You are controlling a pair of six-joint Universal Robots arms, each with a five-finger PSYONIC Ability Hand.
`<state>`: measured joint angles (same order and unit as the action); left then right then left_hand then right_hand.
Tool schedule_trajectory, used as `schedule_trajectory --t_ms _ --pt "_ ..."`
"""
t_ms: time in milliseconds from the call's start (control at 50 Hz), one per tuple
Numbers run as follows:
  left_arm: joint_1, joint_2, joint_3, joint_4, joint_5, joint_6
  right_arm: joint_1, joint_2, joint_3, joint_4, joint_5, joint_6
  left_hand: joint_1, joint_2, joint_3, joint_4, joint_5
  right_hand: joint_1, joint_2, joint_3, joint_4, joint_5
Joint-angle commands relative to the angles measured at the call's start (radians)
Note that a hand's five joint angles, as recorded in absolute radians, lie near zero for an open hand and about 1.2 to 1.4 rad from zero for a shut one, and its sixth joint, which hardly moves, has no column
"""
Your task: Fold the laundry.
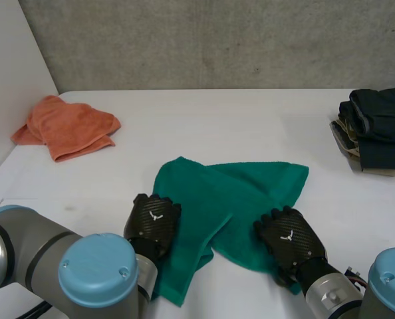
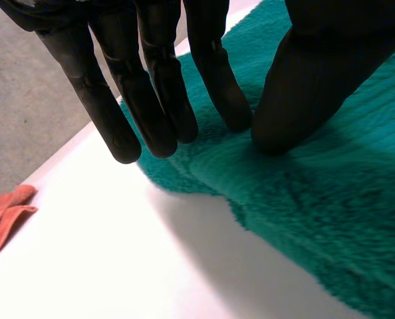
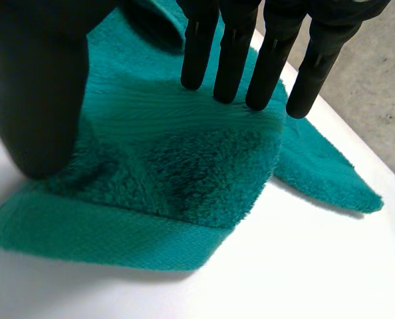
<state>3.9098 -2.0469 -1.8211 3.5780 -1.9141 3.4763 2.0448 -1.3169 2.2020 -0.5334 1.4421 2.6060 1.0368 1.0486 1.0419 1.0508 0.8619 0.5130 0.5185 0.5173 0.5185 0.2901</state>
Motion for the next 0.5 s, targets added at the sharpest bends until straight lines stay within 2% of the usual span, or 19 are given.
schedule_trajectory --t_ms 20,160,240,260,280,320,360,420,500 --pt "0.026 0.022 -0.007 0.001 0.001 0.020 0.000 0.001 -0.021 -0.008 0.001 -0.017 0.213 0.201 0.208 0.199 0.213 0.100 0.095 0.096 0.095 0.149" --pt "0.068 0.043 -0.007 -0.001 0.004 0.020 -0.002 0.027 -0.057 -0.025 0.001 -0.020 0.359 0.348 0.354 0.345 0.360 0.241 0.236 0.237 0.236 0.289" --pt "0.076 0.053 -0.012 -0.004 0.009 0.020 -0.028 0.042 -0.077 -0.049 0.001 -0.032 0.342 0.331 0.337 0.328 0.343 0.566 0.561 0.562 0.561 0.615" --pt "0.074 0.057 -0.015 -0.007 0.010 0.020 -0.040 0.042 -0.083 -0.059 0.001 -0.046 0.272 0.261 0.267 0.258 0.273 0.753 0.748 0.749 0.748 0.802" --pt "0.072 0.077 -0.024 -0.008 0.010 0.020 -0.049 0.042 -0.088 -0.062 0.000 -0.055 0.013 0.001 0.008 -0.001 0.014 0.874 0.869 0.870 0.869 0.923" --pt "0.071 0.108 -0.036 -0.013 0.014 0.018 -0.069 0.042 -0.096 -0.066 0.000 -0.075 -0.229 -0.241 -0.234 -0.243 -0.229 0.883 0.878 0.879 0.878 0.932" --pt "0.066 0.170 -0.061 -0.022 0.017 0.014 -0.104 0.044 -0.107 -0.057 -0.006 -0.098 -0.359 -0.371 -0.364 -0.373 -0.358 0.883 0.878 0.879 0.878 0.932" --pt "0.053 0.229 -0.086 -0.031 0.027 0.010 -0.144 0.041 -0.114 -0.050 -0.006 -0.106 -0.453 -0.465 -0.458 -0.467 -0.453 0.883 0.878 0.879 0.878 0.932" --pt "-0.024 0.287 -0.110 -0.057 0.081 0.010 -0.158 0.030 -0.120 -0.048 -0.002 -0.106 -0.459 -0.471 -0.464 -0.473 -0.459 0.883 0.878 0.879 0.878 0.932"
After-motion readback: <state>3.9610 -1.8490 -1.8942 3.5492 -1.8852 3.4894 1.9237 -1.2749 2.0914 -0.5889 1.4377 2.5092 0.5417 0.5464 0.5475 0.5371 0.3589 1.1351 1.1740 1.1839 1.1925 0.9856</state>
